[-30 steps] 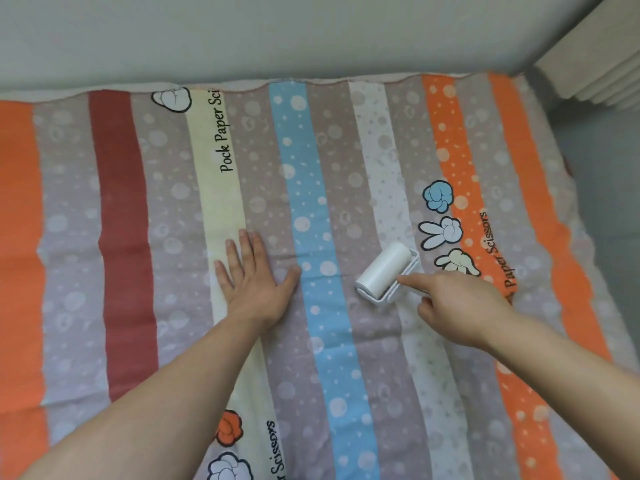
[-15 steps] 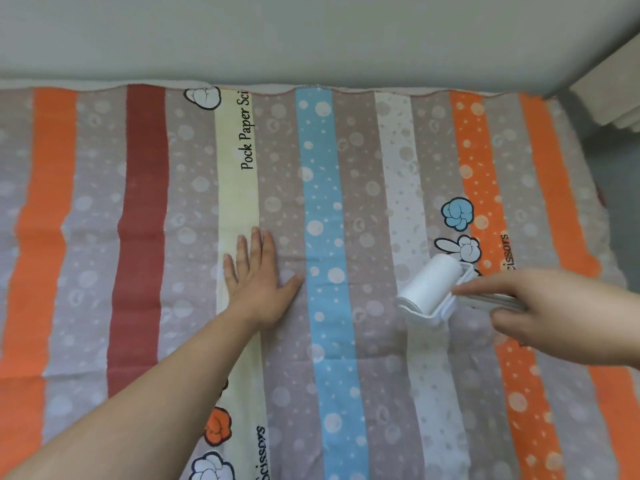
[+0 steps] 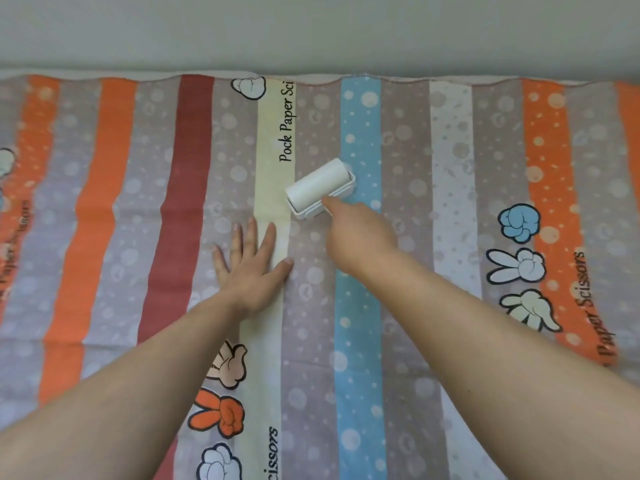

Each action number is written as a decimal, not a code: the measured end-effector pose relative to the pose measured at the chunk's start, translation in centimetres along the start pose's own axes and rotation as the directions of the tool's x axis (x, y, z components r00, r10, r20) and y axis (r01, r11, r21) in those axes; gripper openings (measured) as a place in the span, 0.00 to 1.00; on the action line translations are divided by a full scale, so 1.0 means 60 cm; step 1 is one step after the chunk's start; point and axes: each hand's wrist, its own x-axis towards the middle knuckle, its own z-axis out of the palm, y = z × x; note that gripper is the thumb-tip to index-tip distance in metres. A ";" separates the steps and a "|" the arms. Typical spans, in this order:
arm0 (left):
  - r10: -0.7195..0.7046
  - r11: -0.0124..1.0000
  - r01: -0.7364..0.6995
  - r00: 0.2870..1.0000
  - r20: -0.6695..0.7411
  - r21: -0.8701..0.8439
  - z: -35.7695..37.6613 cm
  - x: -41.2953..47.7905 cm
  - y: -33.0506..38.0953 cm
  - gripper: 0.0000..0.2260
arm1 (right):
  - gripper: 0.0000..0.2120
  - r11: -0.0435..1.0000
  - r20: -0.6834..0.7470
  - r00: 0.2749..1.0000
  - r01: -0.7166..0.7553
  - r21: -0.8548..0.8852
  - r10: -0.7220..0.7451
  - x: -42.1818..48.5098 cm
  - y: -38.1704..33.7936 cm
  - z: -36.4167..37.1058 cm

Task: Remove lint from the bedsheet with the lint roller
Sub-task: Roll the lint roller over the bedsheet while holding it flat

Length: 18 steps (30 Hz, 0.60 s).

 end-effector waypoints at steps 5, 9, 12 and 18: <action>-0.008 0.999 0.008 1.000 0.012 0.045 0.010 0.007 -0.002 0.33 | 0.28 1.000 0.010 1.000 -0.016 0.015 0.016 -0.037 0.020 0.006; -0.007 0.998 0.006 1.000 0.010 0.065 0.017 0.009 0.000 0.33 | 0.28 0.999 0.015 1.000 -0.023 -0.022 0.024 -0.085 0.057 0.011; 0.016 0.998 -0.017 1.000 0.017 0.062 0.014 0.008 -0.001 0.35 | 0.28 0.997 0.021 0.998 -0.059 -0.055 0.060 -0.133 0.085 0.024; 0.056 0.995 -0.055 0.998 -0.021 0.082 0.016 0.002 -0.007 0.39 | 0.26 0.982 0.032 0.992 -0.117 -0.149 0.123 -0.221 0.124 0.019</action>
